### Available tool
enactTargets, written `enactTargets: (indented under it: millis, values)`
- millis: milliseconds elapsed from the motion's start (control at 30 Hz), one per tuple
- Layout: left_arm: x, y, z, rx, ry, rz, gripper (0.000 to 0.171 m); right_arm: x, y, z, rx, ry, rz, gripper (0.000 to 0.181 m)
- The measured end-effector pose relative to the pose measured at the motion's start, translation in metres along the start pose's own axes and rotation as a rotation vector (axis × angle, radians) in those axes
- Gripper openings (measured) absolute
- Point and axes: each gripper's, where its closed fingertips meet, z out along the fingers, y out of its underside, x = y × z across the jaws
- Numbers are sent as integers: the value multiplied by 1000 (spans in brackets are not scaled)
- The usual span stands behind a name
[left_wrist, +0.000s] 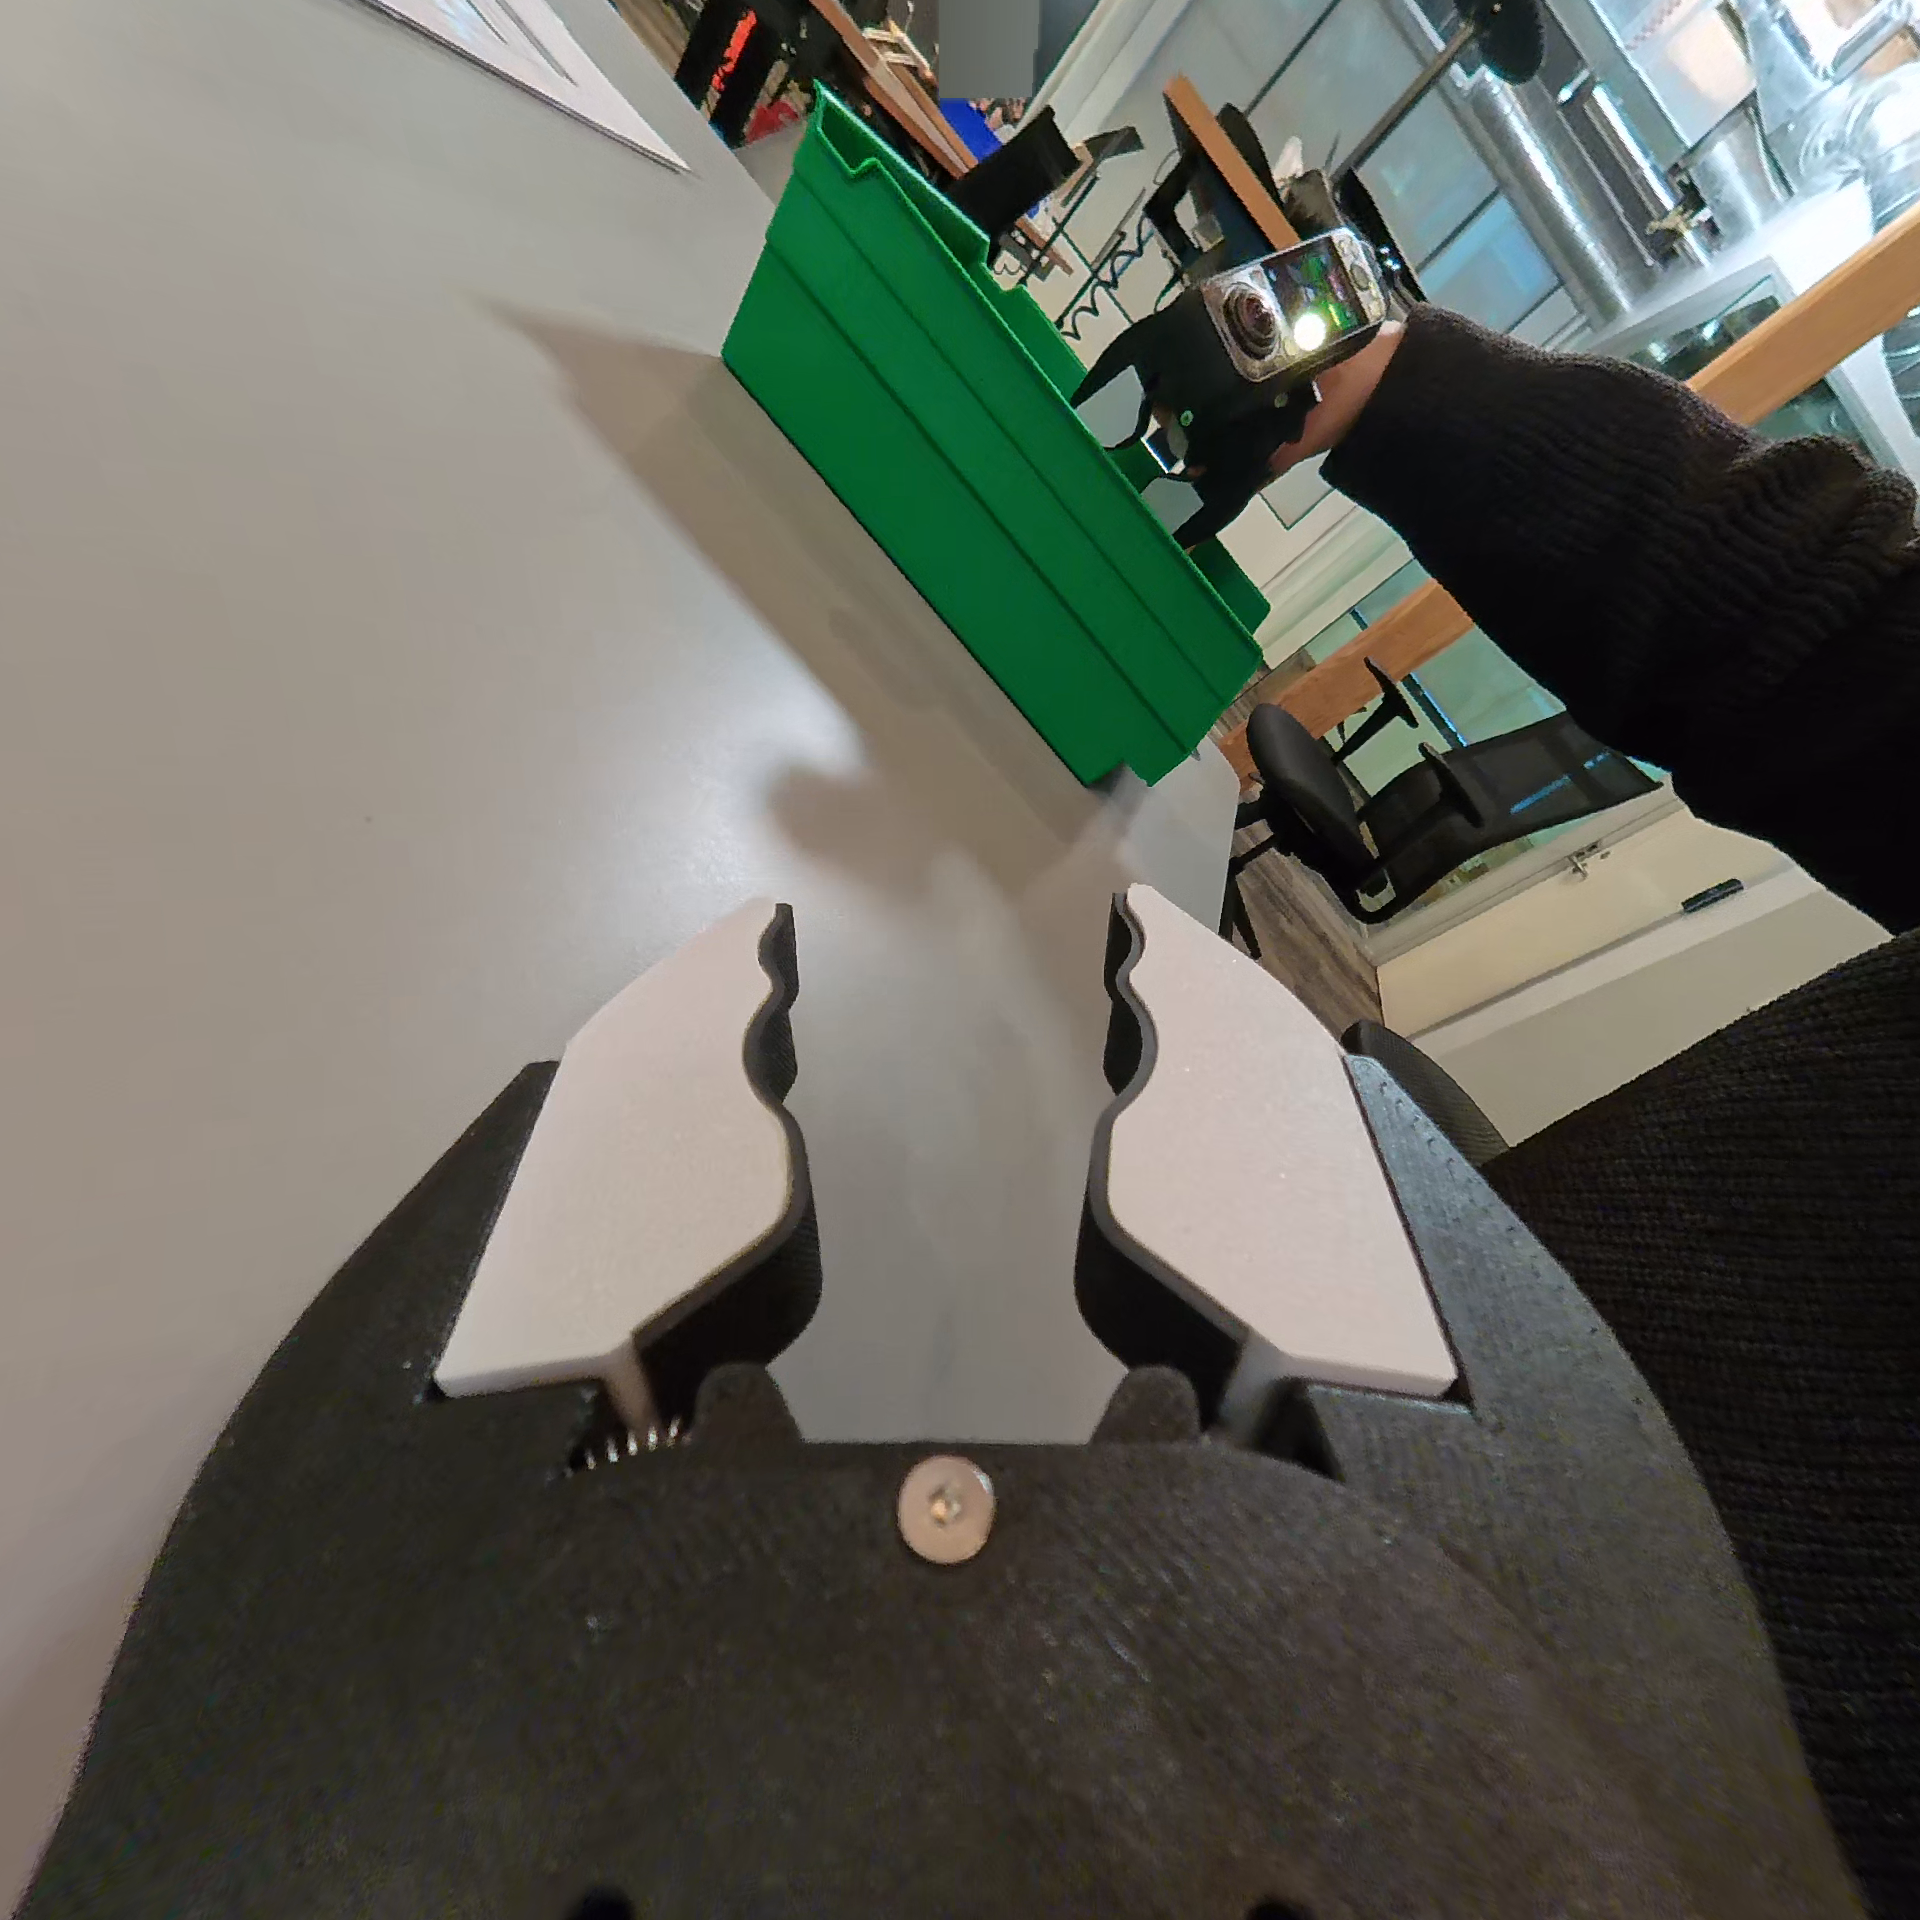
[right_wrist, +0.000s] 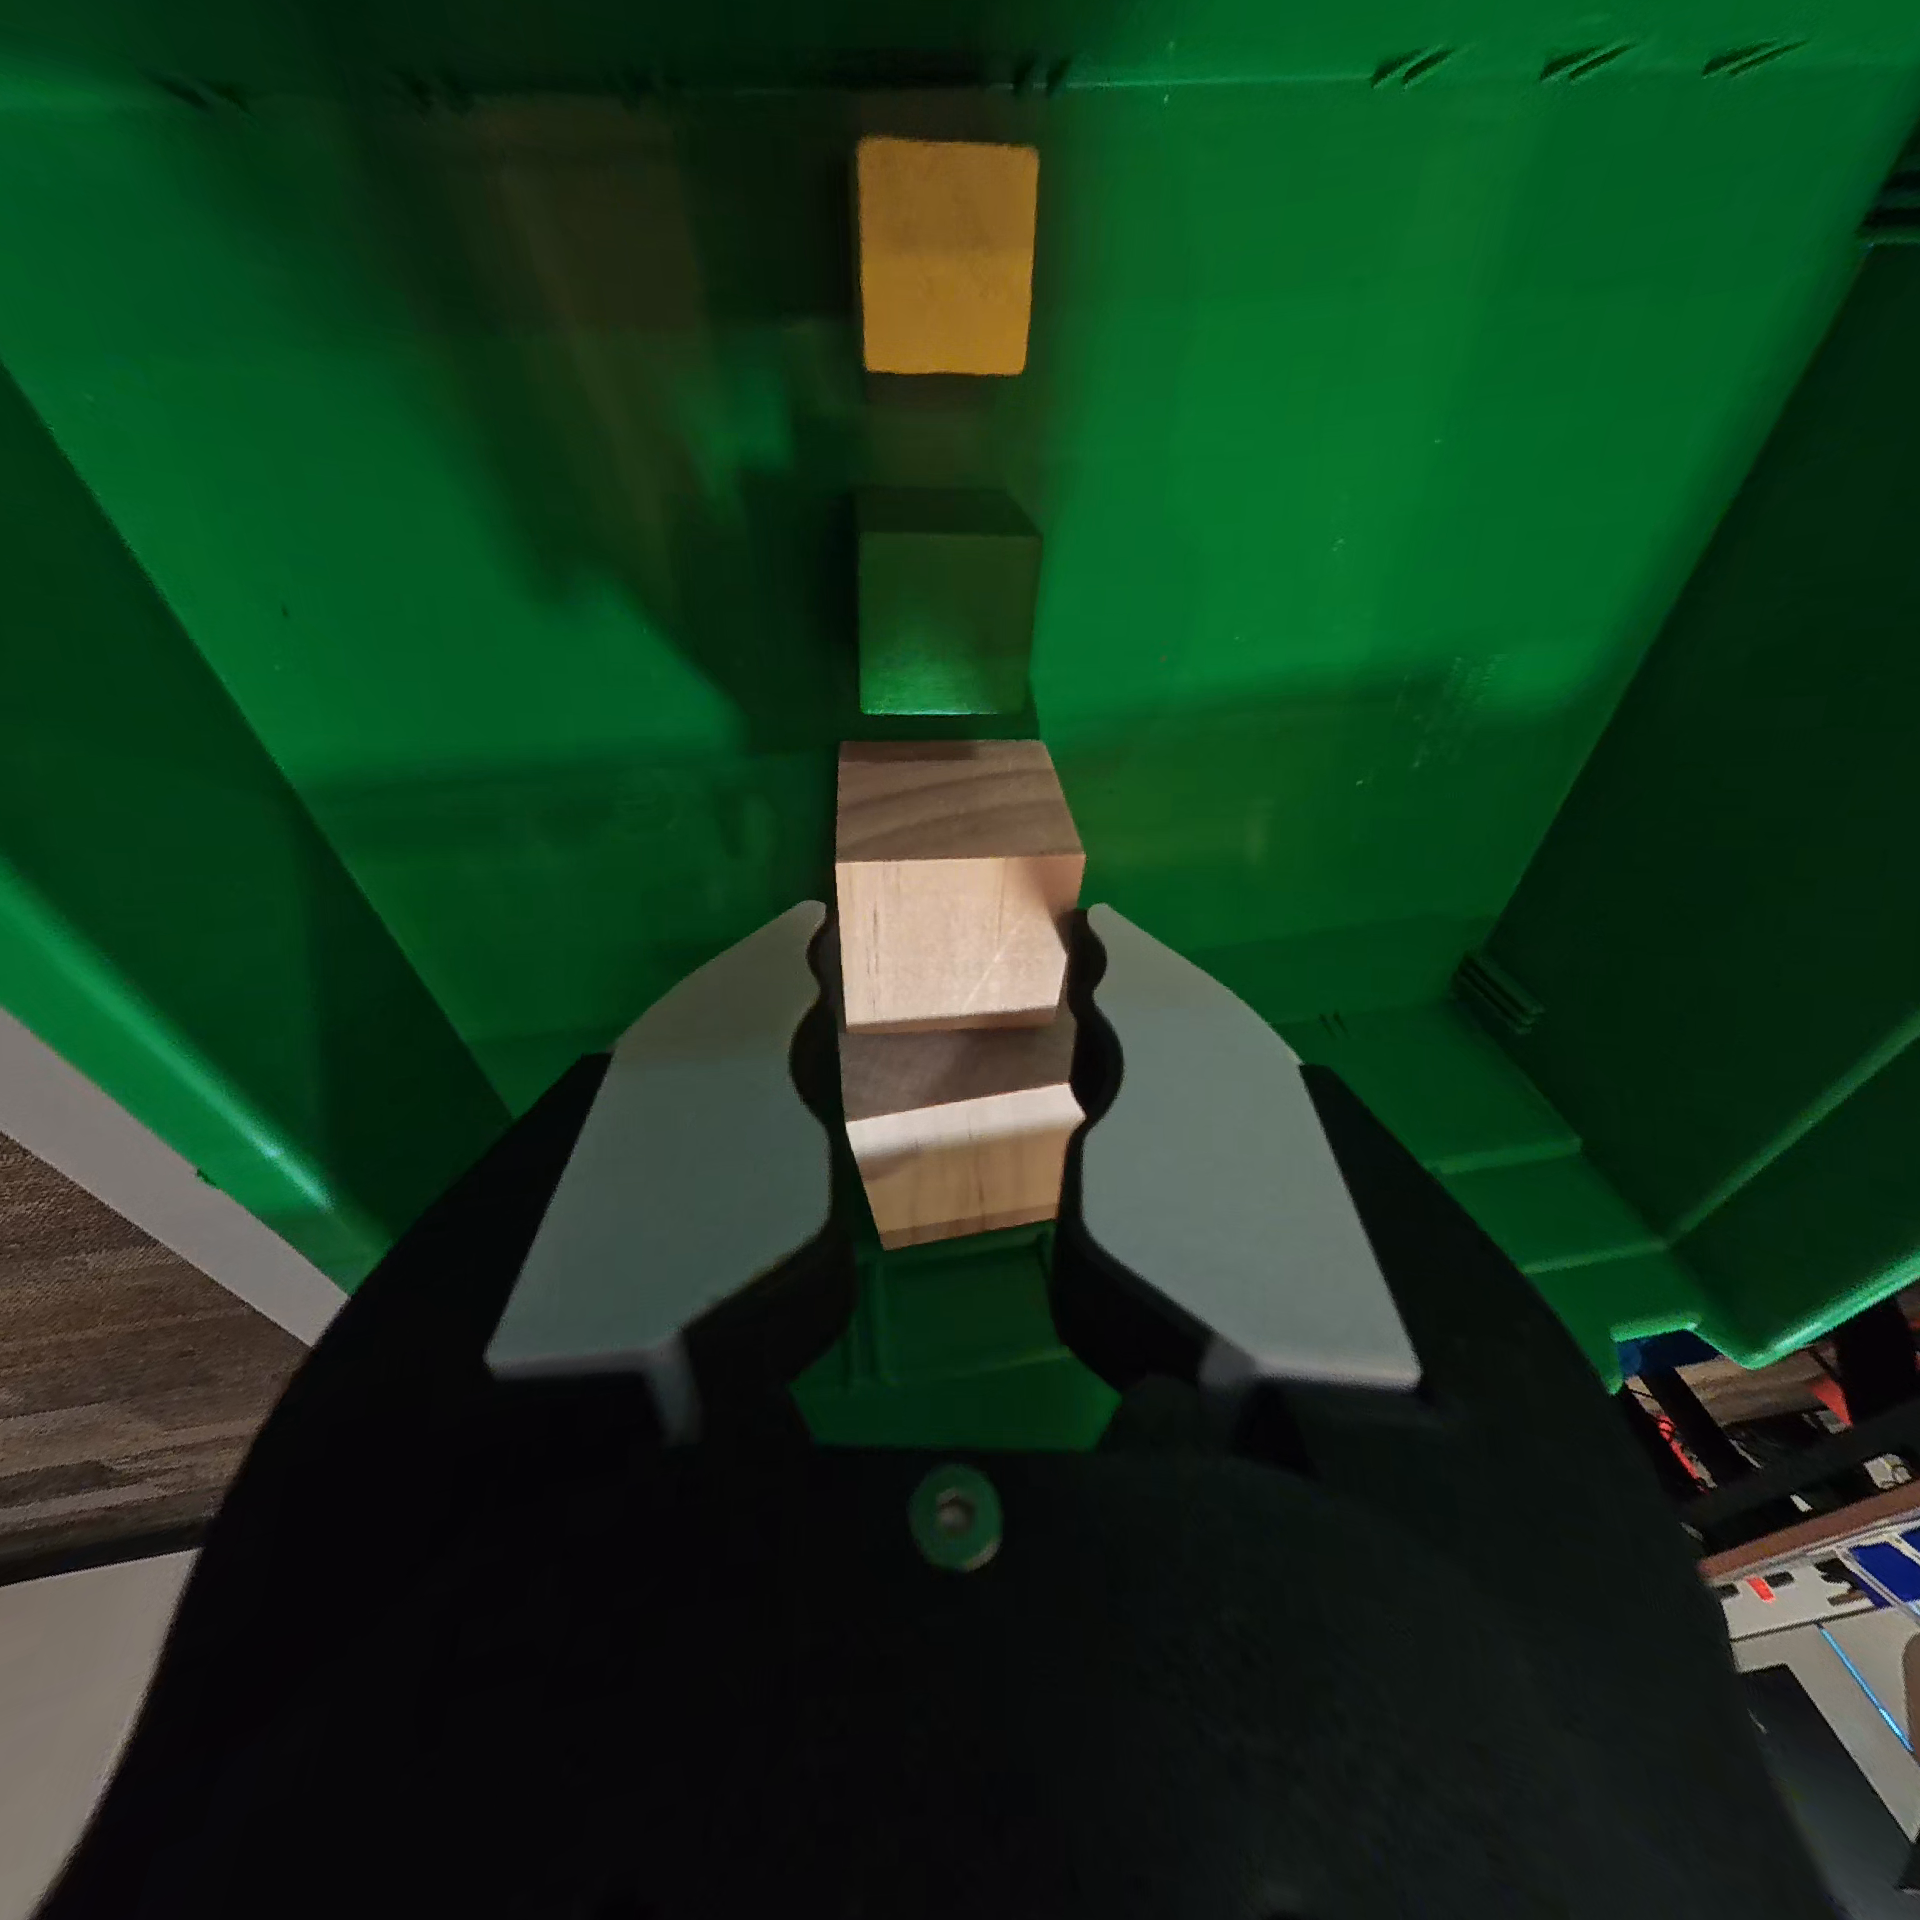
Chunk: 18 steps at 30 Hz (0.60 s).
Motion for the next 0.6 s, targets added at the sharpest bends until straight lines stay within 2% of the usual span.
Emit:
enactTargets:
  millis: [600]
  values:
    - [2,0,1,9,-2,18,58,1,-5,0,34,-2,1,43]
